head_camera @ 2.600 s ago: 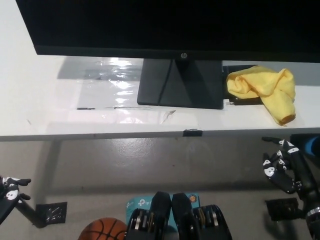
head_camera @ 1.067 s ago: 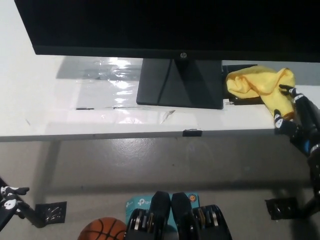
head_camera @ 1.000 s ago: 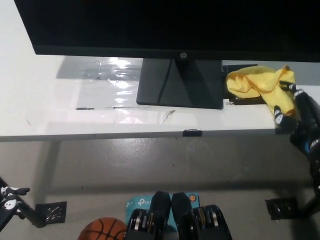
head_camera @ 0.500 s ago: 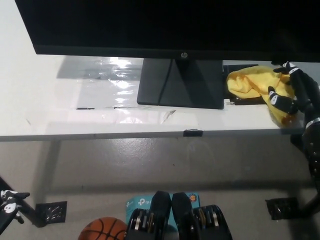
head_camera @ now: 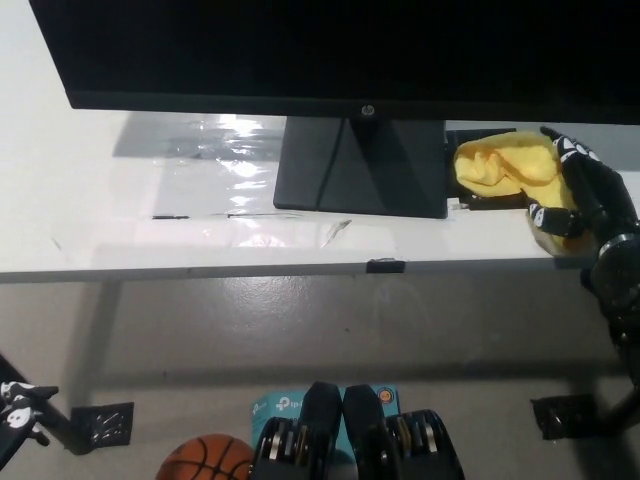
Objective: The robot uses its right hand to pick up the cloth kept in the middle of the desk and use it to wipe the monitor in the middle of the desk by swiping its screen twice
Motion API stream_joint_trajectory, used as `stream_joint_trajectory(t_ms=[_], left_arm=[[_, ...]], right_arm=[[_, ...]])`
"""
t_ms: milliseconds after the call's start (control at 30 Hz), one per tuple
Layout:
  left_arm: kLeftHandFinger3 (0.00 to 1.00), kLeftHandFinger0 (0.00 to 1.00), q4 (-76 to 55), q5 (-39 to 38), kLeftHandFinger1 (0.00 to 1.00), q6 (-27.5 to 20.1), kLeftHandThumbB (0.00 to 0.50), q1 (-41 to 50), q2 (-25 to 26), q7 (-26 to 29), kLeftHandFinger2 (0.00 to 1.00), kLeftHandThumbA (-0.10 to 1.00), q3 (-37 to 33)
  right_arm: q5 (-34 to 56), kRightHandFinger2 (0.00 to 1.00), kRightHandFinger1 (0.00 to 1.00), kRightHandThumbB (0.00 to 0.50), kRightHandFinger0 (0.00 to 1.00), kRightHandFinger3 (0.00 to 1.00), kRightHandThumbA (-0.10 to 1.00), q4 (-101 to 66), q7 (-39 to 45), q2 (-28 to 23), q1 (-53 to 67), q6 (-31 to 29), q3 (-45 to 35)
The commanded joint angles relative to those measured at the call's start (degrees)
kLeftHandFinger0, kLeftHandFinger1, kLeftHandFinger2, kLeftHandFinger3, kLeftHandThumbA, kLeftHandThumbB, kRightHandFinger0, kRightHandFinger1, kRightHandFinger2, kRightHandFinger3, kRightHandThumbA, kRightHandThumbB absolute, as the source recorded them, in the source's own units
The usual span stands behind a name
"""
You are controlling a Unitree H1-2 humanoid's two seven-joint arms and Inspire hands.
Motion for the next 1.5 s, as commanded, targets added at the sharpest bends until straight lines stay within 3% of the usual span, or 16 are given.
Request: stream_joint_trajectory(t_ms=[0,200,300,333,367,400,433,467,567,633,933,967,1067,1233,1300,1467], left_arm=[[0.75,0.32,-2.2,-1.0,0.4,-0.6,0.176,0.6,0.6,-0.3,0.57,-0.02,0.8],[0.74,0.36,-1.8,-0.9,0.41,-1.4,0.181,0.7,0.9,-0.5,0.55,0.02,0.7],[0.74,0.33,-2.5,-0.6,0.4,-0.9,0.178,1.0,0.9,-0.3,0.56,0.03,0.6],[0.74,0.33,-2.5,-0.6,0.4,-1.0,0.178,1.0,0.9,-0.3,0.56,0.03,0.6],[0.75,0.33,-2.4,-0.6,0.4,-1.2,0.179,0.9,0.8,-0.3,0.54,0.04,0.5],[0.75,0.33,-2.4,-0.6,0.39,-1.3,0.179,0.9,0.8,-0.3,0.54,0.04,0.5],[0.76,0.34,-2.7,-0.9,0.4,-0.7,0.174,1.2,0.8,-0.4,0.54,0.03,0.7],[0.76,0.33,-2.8,-0.9,0.4,-0.6,0.179,1.3,0.6,-0.2,0.56,0.07,0.7],[0.75,0.34,-2.6,-0.9,0.4,-1.7,0.183,1.9,0.0,0.0,0.56,0.14,0.8],[0.75,0.36,-2.6,-1.0,0.41,-1.5,0.177,1.9,-0.1,0.0,0.56,0.21,0.9],[0.72,0.34,-2.8,-0.6,0.4,-1.5,0.116,2.3,-0.2,0.3,0.53,0.32,0.9],[0.74,0.35,-2.8,-0.5,0.41,-1.6,0.1,2.3,-0.1,0.3,0.56,0.33,0.9],[0.74,0.34,-2.7,-0.4,0.4,-1.7,0.095,2.3,-0.1,0.4,0.55,0.33,0.9],[0.73,0.36,-1.9,-0.3,0.4,-2.5,0.117,2.2,-0.2,0.4,0.53,0.4,1.0],[0.74,0.35,-2.1,-0.1,0.4,-2.2,0.114,2.7,-0.2,0.5,0.54,0.41,1.0],[0.74,0.33,-2.6,0.1,0.39,-2.0,0.122,2.9,0.0,0.5,0.55,0.4,0.9]], right_arm=[[-3.3,1.0,1.0,0.252,0.86,1.0,0.67,3.3,-0.7,-2.1,-5.1,-1.2,1.8],[-3.0,1.0,1.0,0.304,0.89,1.0,0.72,10.4,0.2,-2.0,-8.7,-0.8,3.8],[-2.4,1.0,1.0,0.091,0.82,1.0,0.7,12.9,3.7,-2.3,-10.4,-0.2,4.8],[-2.1,1.0,0.8,0.004,0.52,1.0,0.52,13.0,3.2,-2.7,-10.4,-2.6,5.1],[-1.7,0.72,0.52,0.0,0.3,1.0,0.44,13.5,1.8,-2.7,-10.3,-4.7,4.9],[-1.5,0.66,0.44,0.0,0.22,1.0,0.33,13.7,1.3,-2.7,-10.3,-5.2,4.9],[-2.0,0.39,0.17,0.0,0.01,0.97,0.0,14.1,-2.1,-2.6,-9.7,-8.7,5.1],[-3.5,0.18,0.01,0.0,0.0,0.63,-0.1,13.9,-8.4,-2.5,-8.6,-13.0,5.4],[-4.6,0.39,0.15,0.0,0.0,0.34,-0.1,11.5,-11.4,-2.1,-7.5,-14.0,5.5],[-4.0,0.5,0.25,0.0,0.02,0.51,-0.1,10.2,-11.8,-2.0,-7.0,-15.0,5.0],[-4.9,0.24,0.09,0.0,0.0,0.58,-0.1,5.5,-13.9,-2.0,-4.8,-16.7,4.3],[-4.3,0.2,0.06,0.0,0.0,0.39,-0.1,4.4,-14.7,-1.8,-4.1,-17.5,3.8],[-5.0,0.21,0.06,0.0,0.0,0.35,-0.1,3.4,-14.7,-1.9,-3.6,-16.9,3.7],[-4.0,0.46,0.18,0.0,0.0,0.08,-0.1,1.2,-13.8,-1.0,-2.3,-14.0,1.8],[-2.3,0.43,0.13,0.0,0.0,0.01,-0.1,-0.5,-12.2,0.2,-1.4,-11.9,0.1],[16.8,0.5,0.22,0.0,0.0,0.08,-0.1,-10.0,-7.3,9.5,2.4,-3.5,-15.4]])
